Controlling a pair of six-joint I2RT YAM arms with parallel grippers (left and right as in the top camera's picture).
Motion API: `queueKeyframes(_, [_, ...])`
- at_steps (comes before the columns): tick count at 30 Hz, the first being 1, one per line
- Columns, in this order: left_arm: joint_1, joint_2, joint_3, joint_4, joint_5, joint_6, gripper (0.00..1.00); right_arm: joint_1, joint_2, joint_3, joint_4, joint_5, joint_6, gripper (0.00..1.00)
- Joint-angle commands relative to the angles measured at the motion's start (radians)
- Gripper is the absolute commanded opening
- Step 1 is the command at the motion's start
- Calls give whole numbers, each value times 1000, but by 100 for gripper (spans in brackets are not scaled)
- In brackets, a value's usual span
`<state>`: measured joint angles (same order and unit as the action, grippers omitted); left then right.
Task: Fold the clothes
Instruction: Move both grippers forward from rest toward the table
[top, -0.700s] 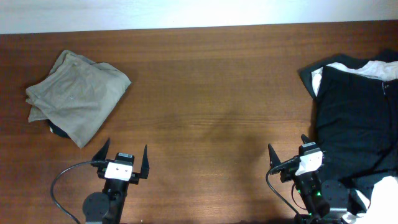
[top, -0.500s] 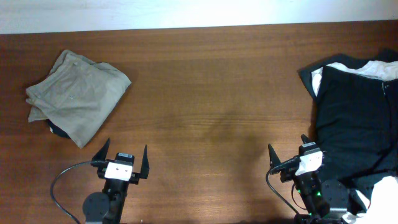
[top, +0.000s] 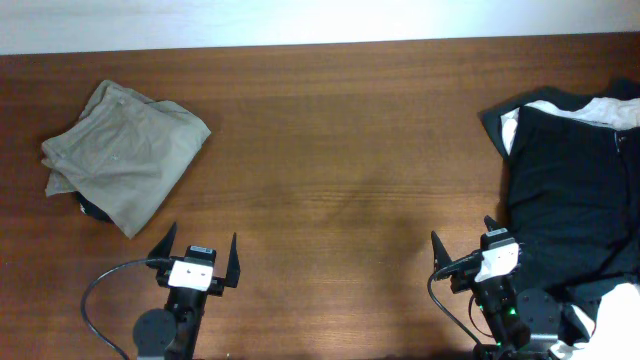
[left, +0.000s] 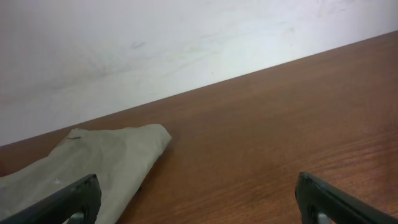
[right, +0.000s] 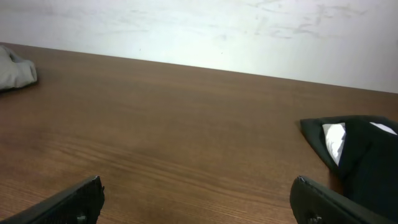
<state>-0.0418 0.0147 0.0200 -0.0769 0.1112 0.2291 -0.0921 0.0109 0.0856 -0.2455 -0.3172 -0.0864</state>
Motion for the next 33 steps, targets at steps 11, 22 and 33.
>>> queueKeyframes(11, [-1,-8,-10,30,-145,76,99,-6,-6,-6,-3,-13,-3,99])
queueKeyframes(22, [-1,71,153,35,182,-4,99,-6,15,85,279,-144,287,99])
queueKeyframes(33, [-2,1323,1437,-815,139,-4,99,-6,1157,1241,-696,-139,168,99])
